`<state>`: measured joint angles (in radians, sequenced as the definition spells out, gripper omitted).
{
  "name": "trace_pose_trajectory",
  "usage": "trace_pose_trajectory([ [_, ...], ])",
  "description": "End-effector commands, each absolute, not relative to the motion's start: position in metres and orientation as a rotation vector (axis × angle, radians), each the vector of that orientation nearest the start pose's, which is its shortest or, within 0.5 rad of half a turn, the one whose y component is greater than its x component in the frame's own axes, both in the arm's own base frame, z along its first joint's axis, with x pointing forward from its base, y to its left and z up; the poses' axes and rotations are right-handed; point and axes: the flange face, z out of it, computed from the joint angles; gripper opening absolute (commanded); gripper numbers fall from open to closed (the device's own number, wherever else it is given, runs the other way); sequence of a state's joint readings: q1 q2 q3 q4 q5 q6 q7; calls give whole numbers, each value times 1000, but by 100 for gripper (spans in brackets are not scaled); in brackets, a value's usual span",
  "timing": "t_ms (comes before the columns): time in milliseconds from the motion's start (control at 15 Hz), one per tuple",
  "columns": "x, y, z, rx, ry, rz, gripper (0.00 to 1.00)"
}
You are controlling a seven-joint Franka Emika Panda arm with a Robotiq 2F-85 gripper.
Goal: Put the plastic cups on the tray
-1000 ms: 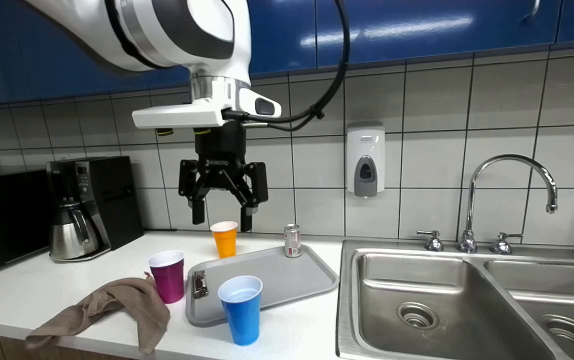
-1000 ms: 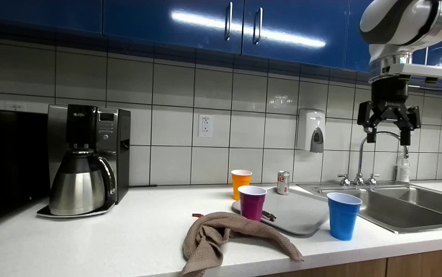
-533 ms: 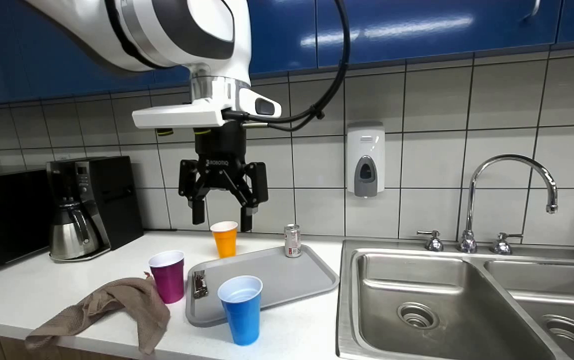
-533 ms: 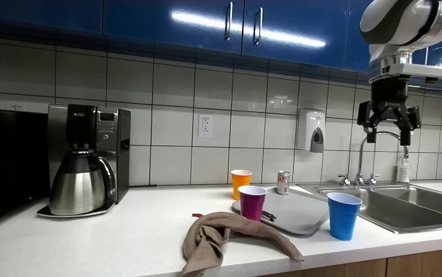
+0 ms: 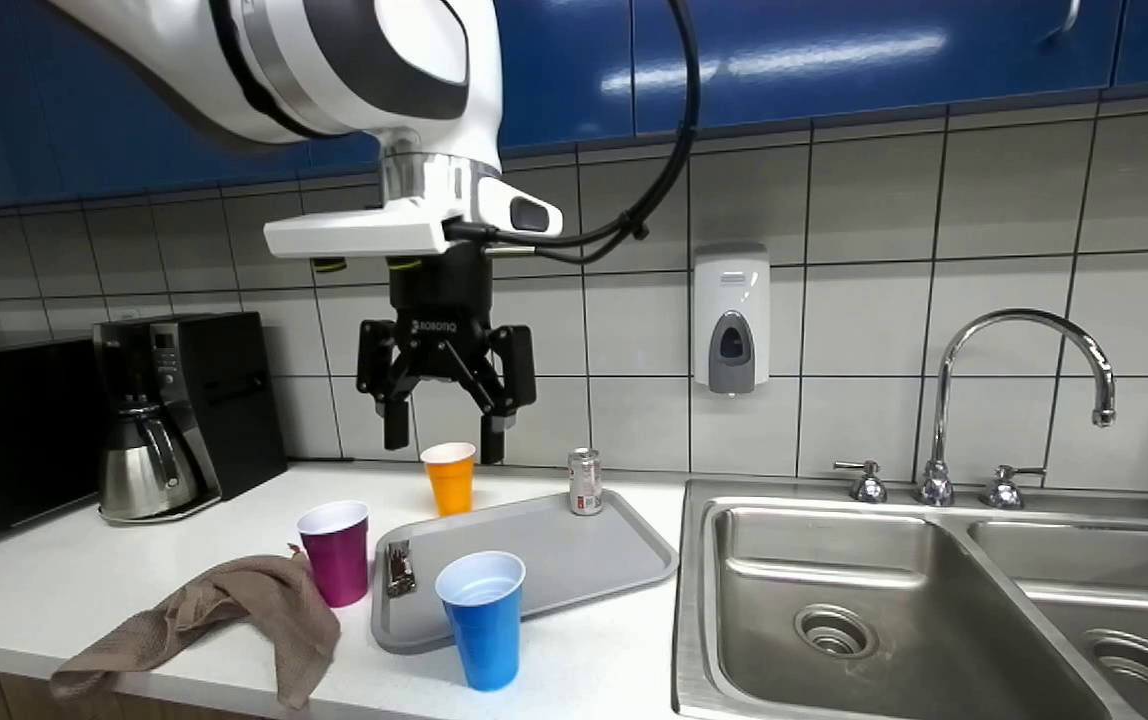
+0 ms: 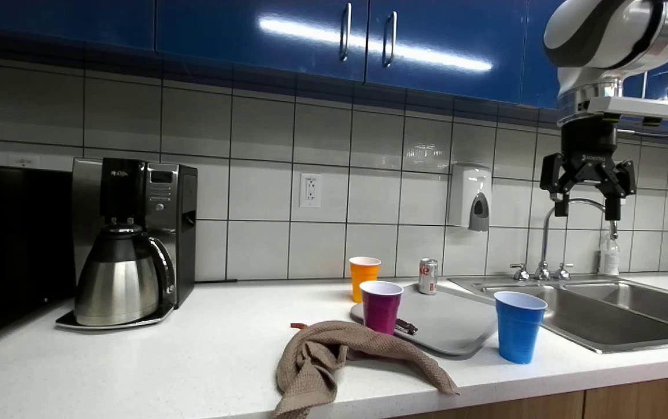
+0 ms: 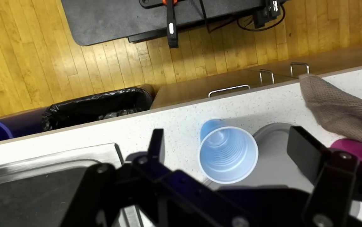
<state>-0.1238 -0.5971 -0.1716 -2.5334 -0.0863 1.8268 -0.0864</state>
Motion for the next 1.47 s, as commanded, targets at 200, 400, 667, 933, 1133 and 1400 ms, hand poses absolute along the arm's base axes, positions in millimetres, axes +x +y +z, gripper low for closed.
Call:
trace_pose_trajectory([
  [200, 335, -110, 459, -3115, 232, 144, 100],
  [400, 336, -105, 452, -3147, 243, 80, 100],
  [667, 338, -96, 435, -3172, 234, 51, 100],
  [933, 340, -85, 420, -3183, 255, 29, 100],
  [1133, 343, -76, 409, -3188, 274, 12, 100],
  [1400, 349, -65, 394, -3198, 305, -4, 100],
])
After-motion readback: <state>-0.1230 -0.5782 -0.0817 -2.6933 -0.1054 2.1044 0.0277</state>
